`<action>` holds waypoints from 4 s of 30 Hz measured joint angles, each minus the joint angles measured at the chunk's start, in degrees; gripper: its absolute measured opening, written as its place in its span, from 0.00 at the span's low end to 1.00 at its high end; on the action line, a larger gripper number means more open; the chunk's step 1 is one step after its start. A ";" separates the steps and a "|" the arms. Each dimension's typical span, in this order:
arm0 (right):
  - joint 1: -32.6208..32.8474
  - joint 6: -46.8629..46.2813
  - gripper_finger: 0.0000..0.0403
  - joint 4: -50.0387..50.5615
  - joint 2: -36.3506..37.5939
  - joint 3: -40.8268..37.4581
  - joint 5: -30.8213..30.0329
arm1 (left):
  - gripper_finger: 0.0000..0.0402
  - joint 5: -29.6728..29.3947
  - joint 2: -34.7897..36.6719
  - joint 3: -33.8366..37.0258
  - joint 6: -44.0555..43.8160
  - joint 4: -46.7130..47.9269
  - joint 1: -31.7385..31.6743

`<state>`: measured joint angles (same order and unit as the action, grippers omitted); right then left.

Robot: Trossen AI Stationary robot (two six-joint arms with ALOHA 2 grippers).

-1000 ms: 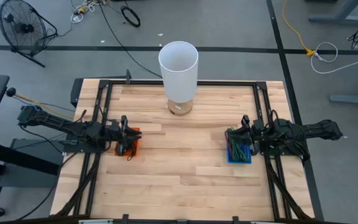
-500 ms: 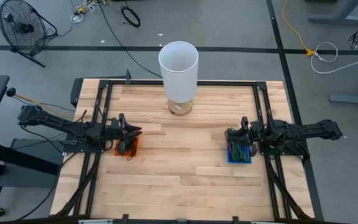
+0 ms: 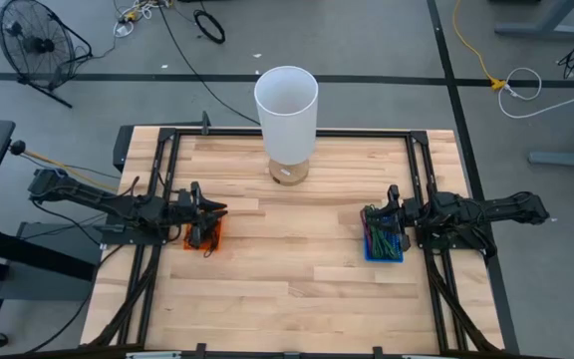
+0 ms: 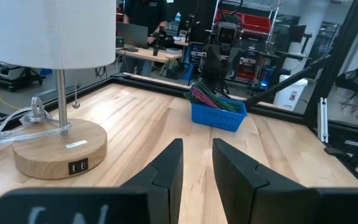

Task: Pick & Place USB Port
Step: Return to Home Position

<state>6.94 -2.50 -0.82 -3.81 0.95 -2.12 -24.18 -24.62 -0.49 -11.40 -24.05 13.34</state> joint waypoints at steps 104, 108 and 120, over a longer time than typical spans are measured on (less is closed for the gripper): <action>0.01 -0.34 0.23 -0.04 -0.02 0.00 0.03 | 0.22 24.85 24.33 0.04 1.50 21.33 -13.51; 0.00 -0.33 0.23 -0.04 -0.02 0.00 0.03 | 0.22 24.85 24.33 0.04 1.51 21.33 -13.51; 0.00 -0.33 0.23 -0.04 -0.02 0.00 0.03 | 0.22 24.85 24.33 0.04 1.51 21.31 -13.51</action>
<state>6.94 -2.83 -0.86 -3.84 0.95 -2.09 0.67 -0.30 -0.45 -9.89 -2.74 -0.16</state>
